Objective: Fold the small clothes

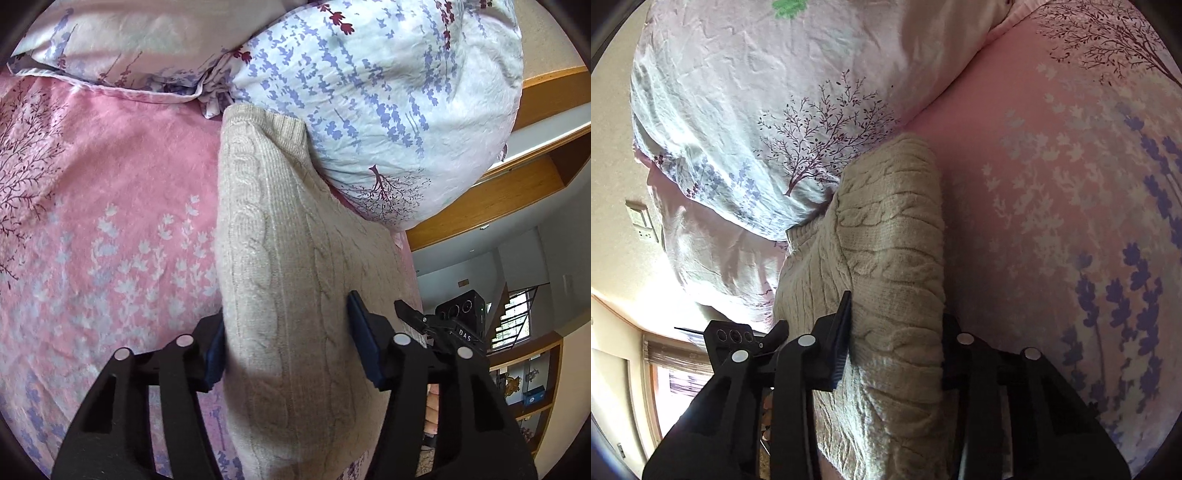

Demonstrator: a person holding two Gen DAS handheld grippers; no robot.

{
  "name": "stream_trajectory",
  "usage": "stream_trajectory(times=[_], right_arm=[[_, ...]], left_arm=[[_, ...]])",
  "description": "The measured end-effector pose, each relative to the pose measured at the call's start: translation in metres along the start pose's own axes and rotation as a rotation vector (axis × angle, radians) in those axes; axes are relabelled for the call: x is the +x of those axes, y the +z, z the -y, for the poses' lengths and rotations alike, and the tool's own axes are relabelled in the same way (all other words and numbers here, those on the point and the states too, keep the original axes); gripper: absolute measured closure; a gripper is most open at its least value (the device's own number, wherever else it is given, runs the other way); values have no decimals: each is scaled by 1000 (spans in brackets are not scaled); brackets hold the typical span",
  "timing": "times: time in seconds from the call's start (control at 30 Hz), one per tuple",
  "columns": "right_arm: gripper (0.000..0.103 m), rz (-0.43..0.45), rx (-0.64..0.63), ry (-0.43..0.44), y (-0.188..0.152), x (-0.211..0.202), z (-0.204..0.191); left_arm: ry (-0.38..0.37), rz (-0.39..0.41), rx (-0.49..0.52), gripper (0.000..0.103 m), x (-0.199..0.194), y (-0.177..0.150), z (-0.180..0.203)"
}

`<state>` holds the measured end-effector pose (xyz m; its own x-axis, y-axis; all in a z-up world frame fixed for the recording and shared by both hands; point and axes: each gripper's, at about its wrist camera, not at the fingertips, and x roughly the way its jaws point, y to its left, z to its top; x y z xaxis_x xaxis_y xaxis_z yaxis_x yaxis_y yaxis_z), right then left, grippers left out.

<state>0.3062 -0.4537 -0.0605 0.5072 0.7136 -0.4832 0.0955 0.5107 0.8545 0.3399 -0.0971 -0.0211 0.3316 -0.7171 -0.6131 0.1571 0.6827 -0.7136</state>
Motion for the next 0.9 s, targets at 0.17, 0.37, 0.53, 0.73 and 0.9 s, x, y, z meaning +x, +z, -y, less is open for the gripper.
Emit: stream_trajectory(times=[0.17,0.37,0.53,0.73,0.9], right_arm=[[73,46,-70,30,-13,-6,-29],[74,13,-224,32,-36,21,-87],[75,-36,-325,39,-58,69,-120],[71,-71,-283,-72,-70,117,-111],[62,-80,-257,-82,-66,97,-105]], left_arm=[[-35,13,37,66,-20,-4,1],[-10,73,95,66,-85,-13,-5],[37,117,61,65,-143,-17,-45],[108,94,-30,56,-143,-13,-105],[178,129,59,55,-151,-11,-82]])
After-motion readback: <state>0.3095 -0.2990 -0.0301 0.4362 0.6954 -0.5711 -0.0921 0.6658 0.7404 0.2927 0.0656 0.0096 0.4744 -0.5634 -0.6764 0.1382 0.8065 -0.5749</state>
